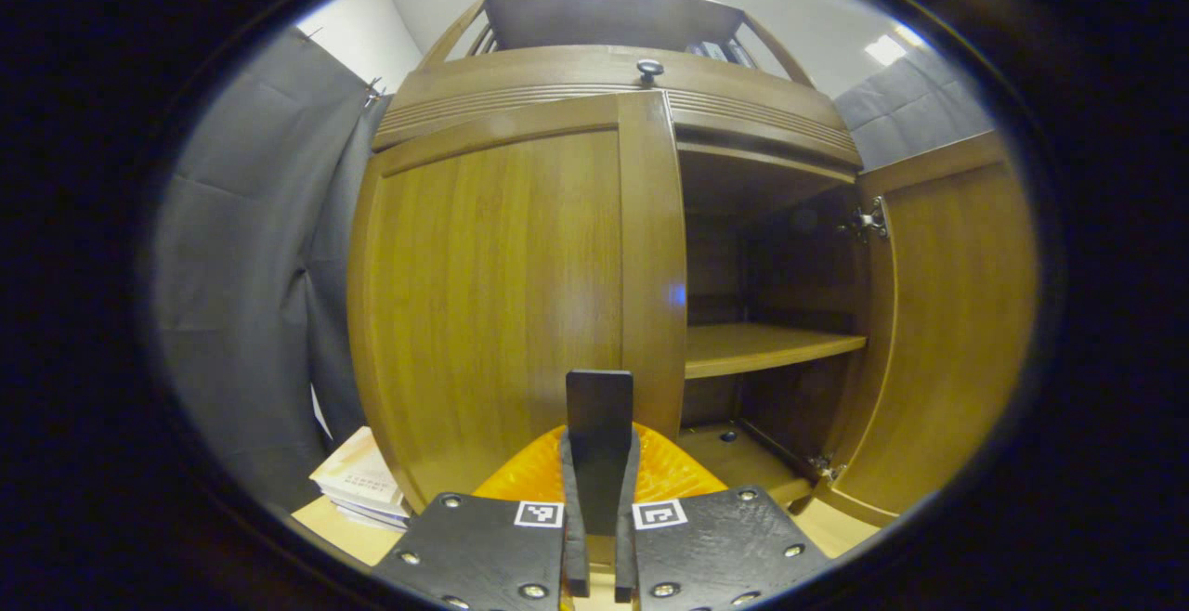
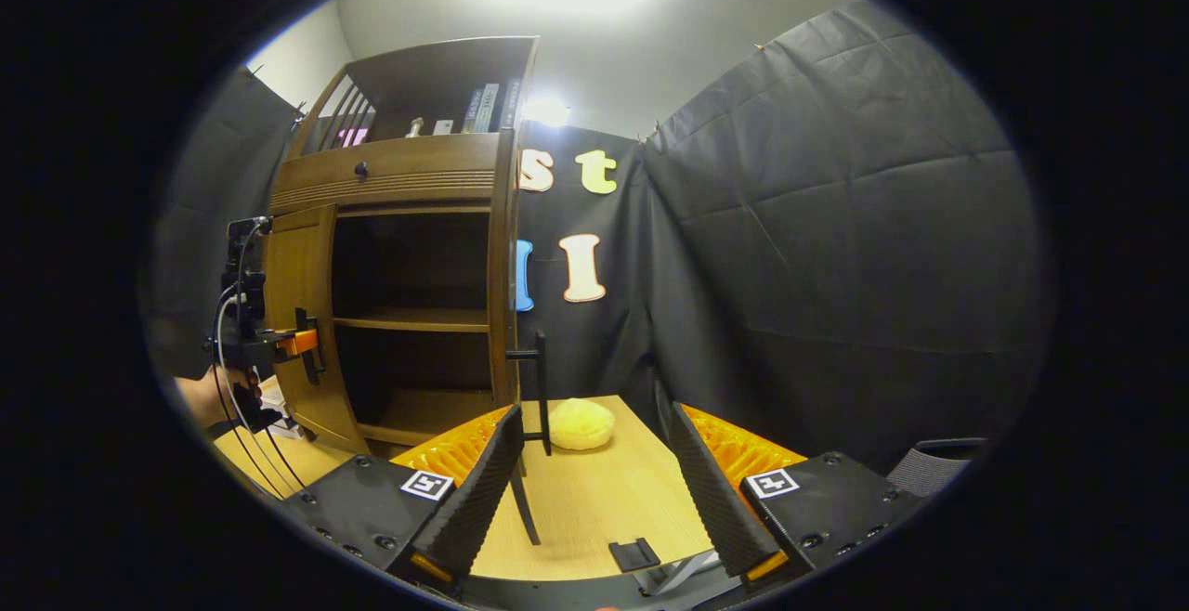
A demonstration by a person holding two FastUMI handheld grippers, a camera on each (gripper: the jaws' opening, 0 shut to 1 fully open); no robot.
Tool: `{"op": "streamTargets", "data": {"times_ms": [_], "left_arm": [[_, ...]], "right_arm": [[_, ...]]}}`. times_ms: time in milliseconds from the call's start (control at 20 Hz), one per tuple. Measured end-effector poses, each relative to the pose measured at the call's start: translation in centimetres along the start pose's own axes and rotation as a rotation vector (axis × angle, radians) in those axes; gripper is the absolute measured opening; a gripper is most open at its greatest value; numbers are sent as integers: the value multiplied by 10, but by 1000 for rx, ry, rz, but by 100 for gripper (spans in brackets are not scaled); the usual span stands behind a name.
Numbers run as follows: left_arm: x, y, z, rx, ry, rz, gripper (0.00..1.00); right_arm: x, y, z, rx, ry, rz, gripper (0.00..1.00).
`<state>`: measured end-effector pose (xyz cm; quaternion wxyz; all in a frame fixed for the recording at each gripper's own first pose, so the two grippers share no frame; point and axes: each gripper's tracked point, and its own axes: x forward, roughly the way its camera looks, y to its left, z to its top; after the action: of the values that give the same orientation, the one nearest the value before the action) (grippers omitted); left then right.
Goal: Open the right door of the double-door shoe cabinet with the right hand, and open the left door with the left hand.
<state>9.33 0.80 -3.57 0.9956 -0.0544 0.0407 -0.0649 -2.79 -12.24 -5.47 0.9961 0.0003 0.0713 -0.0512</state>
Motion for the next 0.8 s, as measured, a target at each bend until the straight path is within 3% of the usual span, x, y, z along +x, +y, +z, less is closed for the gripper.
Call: {"op": "streamTargets", "data": {"times_ms": [100, 150, 200, 450, 550, 600, 800], "left_arm": [[-9, 2, -1, -6, 5, -7, 15], [-13, 2, -2, -8, 7, -8, 12], [-17, 3, -2, -9, 10, -8, 15], [-31, 12, -4, 0, 16, 8, 15], [-36, 17, -4, -6, 18, 16, 9], [-37, 18, -4, -9, 17, 20, 14], [-44, 26, -5, 1, 19, 26, 12]], "right_arm": [[4, 14, 2, 0, -5, 29, 98], [6, 21, 4, 1, -9, 45, 94], [7, 28, 5, 1, -13, 60, 99], [14, 62, 9, 4, -24, 128, 98], [18, 74, 11, 11, -25, 151, 98], [18, 80, 10, 11, -24, 163, 98], [22, 106, 12, 24, -21, 211, 98]]}}
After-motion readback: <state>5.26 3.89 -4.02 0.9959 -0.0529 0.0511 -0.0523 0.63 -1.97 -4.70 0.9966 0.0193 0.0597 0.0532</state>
